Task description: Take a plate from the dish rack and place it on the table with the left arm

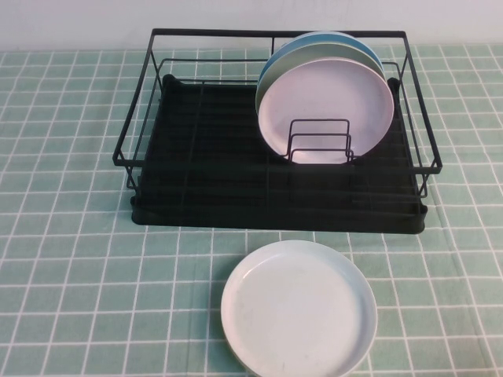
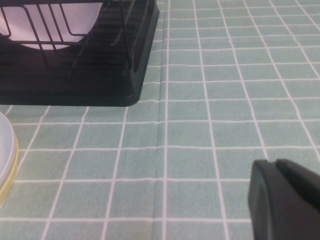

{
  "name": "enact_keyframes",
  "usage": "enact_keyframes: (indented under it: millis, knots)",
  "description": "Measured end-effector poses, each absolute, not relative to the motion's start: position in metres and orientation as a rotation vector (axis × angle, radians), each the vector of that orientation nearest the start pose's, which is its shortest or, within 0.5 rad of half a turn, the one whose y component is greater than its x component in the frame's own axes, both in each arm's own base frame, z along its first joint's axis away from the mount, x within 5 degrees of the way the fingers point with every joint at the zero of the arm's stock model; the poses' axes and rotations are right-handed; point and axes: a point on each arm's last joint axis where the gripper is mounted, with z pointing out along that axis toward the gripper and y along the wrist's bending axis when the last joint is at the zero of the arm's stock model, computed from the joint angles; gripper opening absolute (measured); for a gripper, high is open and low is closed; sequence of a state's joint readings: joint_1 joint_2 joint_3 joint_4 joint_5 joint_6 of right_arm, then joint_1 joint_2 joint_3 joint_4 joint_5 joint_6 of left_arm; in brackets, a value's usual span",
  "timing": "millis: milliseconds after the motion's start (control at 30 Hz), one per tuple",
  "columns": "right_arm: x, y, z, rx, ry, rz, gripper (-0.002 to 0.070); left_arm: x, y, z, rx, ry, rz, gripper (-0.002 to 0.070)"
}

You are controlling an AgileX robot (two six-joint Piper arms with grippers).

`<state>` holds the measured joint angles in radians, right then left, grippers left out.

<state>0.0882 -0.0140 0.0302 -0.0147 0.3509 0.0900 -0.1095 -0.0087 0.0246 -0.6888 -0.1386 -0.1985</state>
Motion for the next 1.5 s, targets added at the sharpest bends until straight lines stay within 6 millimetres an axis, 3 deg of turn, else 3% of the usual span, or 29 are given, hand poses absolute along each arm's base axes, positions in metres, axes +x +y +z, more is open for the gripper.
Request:
enact_keyframes:
  millis: [100, 300, 533, 700, 833, 967, 1100, 1333, 1433, 1500]
  knots:
    - [0.053, 0.004, 0.172, -0.008, 1.852, 0.11, -0.0018, 0.054, -0.003, 0.221, -0.495, 1.374, -0.694, -0.0003]
    - [0.053, 0.004, 0.172, -0.008, 1.852, 0.11, -0.0018, 0.062, -0.021, 0.282, -0.071, 1.71, -0.457, -0.0003]
    - [0.053, 0.004, 0.172, -0.008, 1.852, 0.11, -0.0018, 0.109, -0.03, 0.358, 0.168, 1.852, -0.308, -0.0003]
    - [0.053, 0.004, 0.172, -0.008, 1.852, 0.11, -0.0018, 0.156, -0.04, 0.392, 0.377, 1.965, -0.249, -0.0003]
    - [0.053, 0.004, 0.172, -0.008, 1.852, 0.11, -0.0018, 0.195, -0.054, 0.404, 0.622, 2.115, -0.316, -0.0003]
    - [0.053, 0.004, 0.172, -0.008, 1.852, 0.11, -0.0018, 0.24, -0.073, 0.403, 0.881, 2.212, -0.501, -0.0003]
    - [0.053, 0.004, 0.172, -0.008, 1.852, 0.11, -0.0018, 0.281, -0.092, 0.409, 1.04, 2.139, -0.593, -0.0003]
    - [0.053, 0.004, 0.172, -0.008, 1.852, 0.11, -0.0018, 0.323, -0.146, 0.405, 1.286, 2.004, -0.507, 0.0]
    - [0.053, 0.004, 0.172, -0.008, 1.852, 0.11, -0.0018, 0.335, -0.167, 0.396, 1.319, 1.961, -0.451, 0.0055]
    - [0.053, 0.004, 0.172, -0.008, 1.852, 0.11, -0.0018, 0.343, -0.178, 0.385, 1.352, 1.938, -0.434, 0.0146]
